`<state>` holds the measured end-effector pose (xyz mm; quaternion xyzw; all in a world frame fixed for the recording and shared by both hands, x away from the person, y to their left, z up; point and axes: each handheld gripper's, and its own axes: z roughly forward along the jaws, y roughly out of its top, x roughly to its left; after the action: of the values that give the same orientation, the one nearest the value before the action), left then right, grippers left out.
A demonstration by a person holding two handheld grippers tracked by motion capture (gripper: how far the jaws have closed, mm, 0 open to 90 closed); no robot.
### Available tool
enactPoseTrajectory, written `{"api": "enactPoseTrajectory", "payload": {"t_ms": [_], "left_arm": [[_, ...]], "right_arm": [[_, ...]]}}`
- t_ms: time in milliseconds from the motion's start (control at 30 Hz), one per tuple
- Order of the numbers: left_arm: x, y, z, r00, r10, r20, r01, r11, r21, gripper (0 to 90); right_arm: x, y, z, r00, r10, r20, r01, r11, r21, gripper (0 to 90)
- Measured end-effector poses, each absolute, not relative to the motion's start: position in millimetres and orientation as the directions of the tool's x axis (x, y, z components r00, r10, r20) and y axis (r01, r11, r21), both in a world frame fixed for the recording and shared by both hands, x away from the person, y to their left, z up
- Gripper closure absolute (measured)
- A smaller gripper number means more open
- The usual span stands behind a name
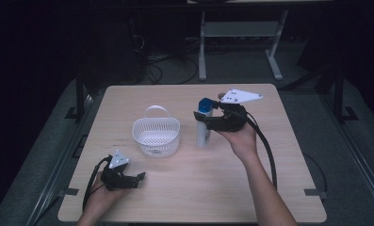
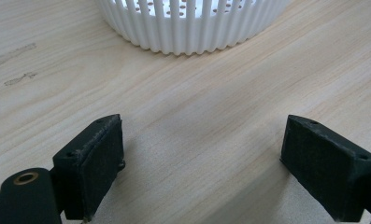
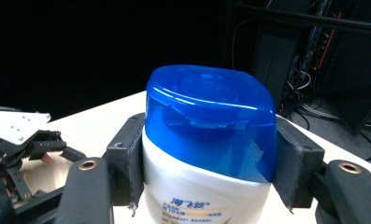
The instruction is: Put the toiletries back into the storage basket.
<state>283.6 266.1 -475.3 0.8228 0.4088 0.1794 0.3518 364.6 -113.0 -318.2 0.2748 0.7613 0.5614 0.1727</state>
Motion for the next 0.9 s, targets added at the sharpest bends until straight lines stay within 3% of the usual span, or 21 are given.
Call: {"api": "enactPoseTrajectory", "payload": {"t_ms": [900], "left_arm": [[283.7, 266.4, -475.2, 0.603, 0.797, 0.011, 0.546, -0.423, 0.724, 12.8]], "right_arm": [[378.6, -60.5, -290.8, -0.827, 0.561, 0.019, 0.163, 0.209, 0.964, 36.5]]}}
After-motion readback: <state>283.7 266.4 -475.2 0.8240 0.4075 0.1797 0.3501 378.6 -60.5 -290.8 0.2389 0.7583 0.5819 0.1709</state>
